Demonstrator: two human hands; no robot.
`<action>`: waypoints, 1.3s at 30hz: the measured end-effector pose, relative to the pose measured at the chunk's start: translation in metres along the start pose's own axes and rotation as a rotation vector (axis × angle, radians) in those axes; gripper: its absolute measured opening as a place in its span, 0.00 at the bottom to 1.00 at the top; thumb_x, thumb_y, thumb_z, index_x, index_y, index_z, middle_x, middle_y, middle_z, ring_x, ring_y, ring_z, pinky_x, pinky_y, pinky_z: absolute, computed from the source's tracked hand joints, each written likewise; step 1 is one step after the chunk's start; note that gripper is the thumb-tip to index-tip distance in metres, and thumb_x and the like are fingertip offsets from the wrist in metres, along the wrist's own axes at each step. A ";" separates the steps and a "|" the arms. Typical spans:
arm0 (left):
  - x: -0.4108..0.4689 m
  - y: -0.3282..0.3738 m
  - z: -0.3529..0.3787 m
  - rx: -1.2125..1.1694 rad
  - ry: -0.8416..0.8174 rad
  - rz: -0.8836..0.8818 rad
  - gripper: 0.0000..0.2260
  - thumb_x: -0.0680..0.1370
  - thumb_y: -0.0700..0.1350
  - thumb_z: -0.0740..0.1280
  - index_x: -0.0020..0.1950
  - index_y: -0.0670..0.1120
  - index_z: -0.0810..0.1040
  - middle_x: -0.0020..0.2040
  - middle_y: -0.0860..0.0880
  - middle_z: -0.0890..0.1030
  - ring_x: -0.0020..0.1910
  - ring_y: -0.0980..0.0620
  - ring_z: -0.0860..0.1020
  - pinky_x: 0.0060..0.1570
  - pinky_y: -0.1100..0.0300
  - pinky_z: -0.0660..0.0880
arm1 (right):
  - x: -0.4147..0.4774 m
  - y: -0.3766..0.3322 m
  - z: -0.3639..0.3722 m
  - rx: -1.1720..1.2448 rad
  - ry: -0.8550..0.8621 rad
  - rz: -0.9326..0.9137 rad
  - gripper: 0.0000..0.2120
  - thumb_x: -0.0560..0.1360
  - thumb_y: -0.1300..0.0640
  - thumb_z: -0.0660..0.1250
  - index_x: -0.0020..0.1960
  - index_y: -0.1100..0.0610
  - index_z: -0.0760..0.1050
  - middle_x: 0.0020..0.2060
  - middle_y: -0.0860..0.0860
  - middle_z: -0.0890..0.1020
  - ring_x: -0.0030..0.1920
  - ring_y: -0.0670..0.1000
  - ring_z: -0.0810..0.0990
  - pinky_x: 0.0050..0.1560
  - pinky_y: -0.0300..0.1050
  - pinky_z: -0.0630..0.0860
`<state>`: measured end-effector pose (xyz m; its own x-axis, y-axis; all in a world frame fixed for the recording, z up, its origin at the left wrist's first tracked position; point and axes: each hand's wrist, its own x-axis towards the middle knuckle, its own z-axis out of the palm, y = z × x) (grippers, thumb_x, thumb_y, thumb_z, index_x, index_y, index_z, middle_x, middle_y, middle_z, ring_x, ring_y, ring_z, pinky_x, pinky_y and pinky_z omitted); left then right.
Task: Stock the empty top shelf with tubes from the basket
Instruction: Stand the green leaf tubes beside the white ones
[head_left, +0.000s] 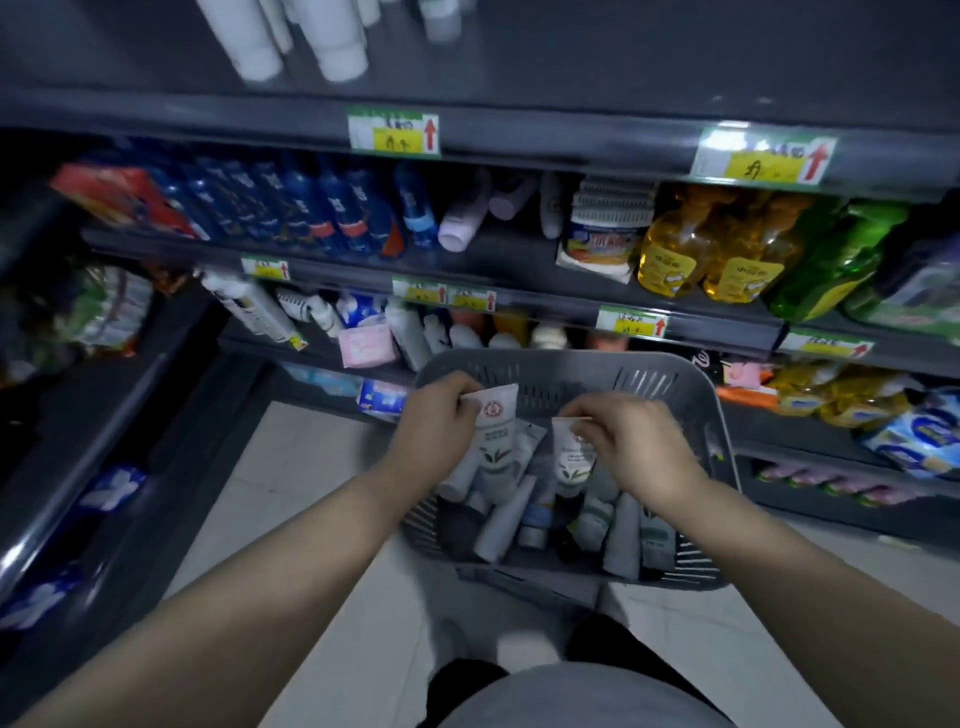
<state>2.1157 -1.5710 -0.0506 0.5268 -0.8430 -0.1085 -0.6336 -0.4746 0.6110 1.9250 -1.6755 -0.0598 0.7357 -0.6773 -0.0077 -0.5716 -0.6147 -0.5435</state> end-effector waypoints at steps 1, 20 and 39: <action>-0.001 0.003 -0.013 -0.002 0.010 0.048 0.07 0.79 0.40 0.63 0.52 0.43 0.79 0.51 0.46 0.83 0.50 0.49 0.80 0.44 0.61 0.72 | -0.001 -0.011 -0.002 -0.018 0.037 0.009 0.08 0.75 0.58 0.67 0.52 0.49 0.80 0.45 0.48 0.83 0.51 0.54 0.81 0.50 0.53 0.77; 0.048 0.076 -0.232 -0.295 0.171 0.380 0.08 0.75 0.41 0.66 0.38 0.52 0.80 0.42 0.49 0.84 0.45 0.48 0.83 0.50 0.48 0.81 | 0.019 -0.174 -0.114 -0.085 0.522 0.099 0.08 0.78 0.55 0.64 0.55 0.48 0.78 0.47 0.45 0.83 0.51 0.50 0.80 0.48 0.49 0.76; 0.207 0.170 -0.280 0.051 0.324 0.382 0.13 0.73 0.33 0.56 0.45 0.46 0.78 0.52 0.46 0.81 0.48 0.47 0.77 0.46 0.56 0.77 | 0.150 -0.204 -0.202 -0.004 0.653 0.093 0.08 0.78 0.56 0.63 0.52 0.44 0.77 0.48 0.43 0.83 0.54 0.48 0.79 0.55 0.53 0.75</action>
<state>2.2759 -1.7546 0.2506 0.3960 -0.8407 0.3693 -0.8379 -0.1663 0.5199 2.0788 -1.7333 0.2194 0.3124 -0.8329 0.4568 -0.6244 -0.5424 -0.5621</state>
